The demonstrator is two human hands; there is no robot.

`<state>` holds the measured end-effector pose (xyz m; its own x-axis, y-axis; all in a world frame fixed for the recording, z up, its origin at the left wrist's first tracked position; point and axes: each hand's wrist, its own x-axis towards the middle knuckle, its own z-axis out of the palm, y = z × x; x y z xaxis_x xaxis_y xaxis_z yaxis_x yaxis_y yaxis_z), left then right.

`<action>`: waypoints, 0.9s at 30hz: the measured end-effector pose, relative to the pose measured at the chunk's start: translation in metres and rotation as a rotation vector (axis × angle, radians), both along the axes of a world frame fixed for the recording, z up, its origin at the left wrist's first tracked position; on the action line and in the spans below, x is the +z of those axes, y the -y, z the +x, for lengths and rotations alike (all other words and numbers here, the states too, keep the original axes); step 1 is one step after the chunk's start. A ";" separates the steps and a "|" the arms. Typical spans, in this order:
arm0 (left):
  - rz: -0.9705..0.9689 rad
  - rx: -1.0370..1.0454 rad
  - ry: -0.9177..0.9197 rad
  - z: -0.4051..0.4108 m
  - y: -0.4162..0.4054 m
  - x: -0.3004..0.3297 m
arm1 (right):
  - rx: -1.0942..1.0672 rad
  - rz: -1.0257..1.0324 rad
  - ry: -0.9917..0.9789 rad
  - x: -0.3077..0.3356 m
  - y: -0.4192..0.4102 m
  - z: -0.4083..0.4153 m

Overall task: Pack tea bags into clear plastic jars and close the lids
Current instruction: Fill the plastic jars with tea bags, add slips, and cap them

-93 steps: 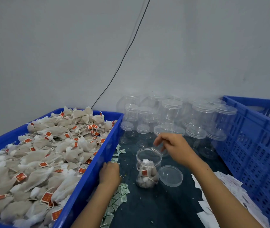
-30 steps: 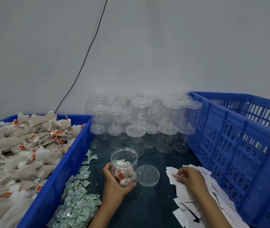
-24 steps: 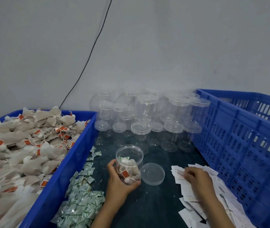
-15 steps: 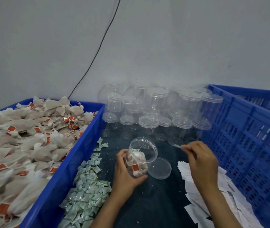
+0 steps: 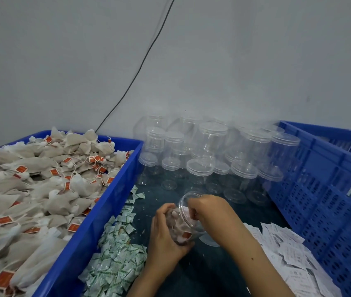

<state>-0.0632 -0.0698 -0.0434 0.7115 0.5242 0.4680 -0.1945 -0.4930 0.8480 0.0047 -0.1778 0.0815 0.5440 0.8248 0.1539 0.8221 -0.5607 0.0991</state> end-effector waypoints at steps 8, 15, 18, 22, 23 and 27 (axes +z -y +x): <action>0.028 0.017 -0.015 -0.001 0.001 0.001 | 0.080 -0.134 0.025 0.001 0.005 0.005; -0.034 0.020 -0.010 0.000 -0.003 -0.003 | 0.057 0.687 -0.009 -0.006 0.038 0.030; -0.052 0.024 -0.003 0.001 -0.003 -0.004 | -0.110 1.008 -0.253 -0.035 0.047 0.045; -0.087 0.021 0.008 0.003 -0.003 -0.005 | -0.254 0.578 -0.554 -0.094 0.047 0.048; -0.101 0.022 0.011 0.003 -0.003 -0.005 | -0.265 0.510 -0.582 -0.104 0.046 0.047; -0.162 0.022 0.031 0.006 -0.004 -0.006 | -0.286 0.481 -0.540 -0.117 0.040 0.046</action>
<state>-0.0574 -0.0656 -0.0490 0.6856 0.6100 0.3973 -0.2120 -0.3548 0.9106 0.0512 -0.2181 -0.0360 0.8268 0.5511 0.1126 0.5045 -0.6380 -0.5818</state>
